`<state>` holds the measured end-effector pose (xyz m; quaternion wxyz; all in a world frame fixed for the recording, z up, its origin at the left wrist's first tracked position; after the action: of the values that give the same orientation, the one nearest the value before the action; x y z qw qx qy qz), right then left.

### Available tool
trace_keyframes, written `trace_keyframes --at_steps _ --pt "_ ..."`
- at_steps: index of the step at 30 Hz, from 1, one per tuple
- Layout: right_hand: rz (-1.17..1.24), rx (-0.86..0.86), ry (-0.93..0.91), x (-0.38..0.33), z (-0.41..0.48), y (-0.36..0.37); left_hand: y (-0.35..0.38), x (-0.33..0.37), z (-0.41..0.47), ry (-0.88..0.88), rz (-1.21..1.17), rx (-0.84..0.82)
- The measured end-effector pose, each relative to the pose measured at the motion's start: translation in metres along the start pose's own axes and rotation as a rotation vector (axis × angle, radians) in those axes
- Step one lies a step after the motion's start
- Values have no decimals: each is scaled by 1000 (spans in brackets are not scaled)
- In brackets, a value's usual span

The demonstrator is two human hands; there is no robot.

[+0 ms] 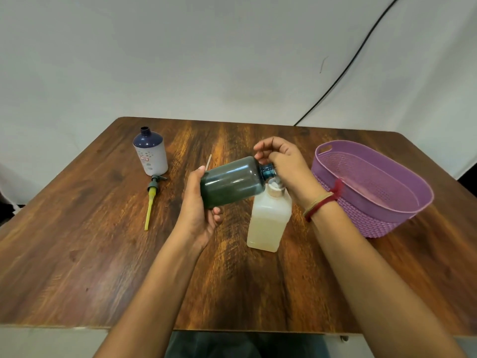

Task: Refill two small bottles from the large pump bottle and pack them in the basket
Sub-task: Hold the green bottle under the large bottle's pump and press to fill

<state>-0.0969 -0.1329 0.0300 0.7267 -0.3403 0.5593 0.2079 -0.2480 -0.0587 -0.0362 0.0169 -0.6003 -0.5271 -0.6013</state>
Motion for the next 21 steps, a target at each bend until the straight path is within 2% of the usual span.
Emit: trace_keyframes --at_steps 4,8,11,15,21 --pt "101 -59 -78 -11 2 0 3 3 0 9 -13 -13" --pt "37 -74 -31 1 1 6 -2 0 -1 -3 10 20" --pt "-24 -14 -13 1 0 2 -3 -1 -2 -17 14 14" --pt "1 -90 -32 -10 3 0 3 4 -2 2 -3 -30" --pt "-65 88 -48 4 8 -2 -1 -1 3 -12 6 -7"
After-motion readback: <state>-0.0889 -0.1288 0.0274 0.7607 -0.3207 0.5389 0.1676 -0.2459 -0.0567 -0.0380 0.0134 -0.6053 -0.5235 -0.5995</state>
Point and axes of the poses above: each hand's wrist, its own z-axis towards the middle knuckle, its own y-axis out of the palm, x = y × z, the point moved 6 cm from there along z, towards the middle knuckle, and after that the axes turned 9 degrees about -z, right-handed, at the moved point
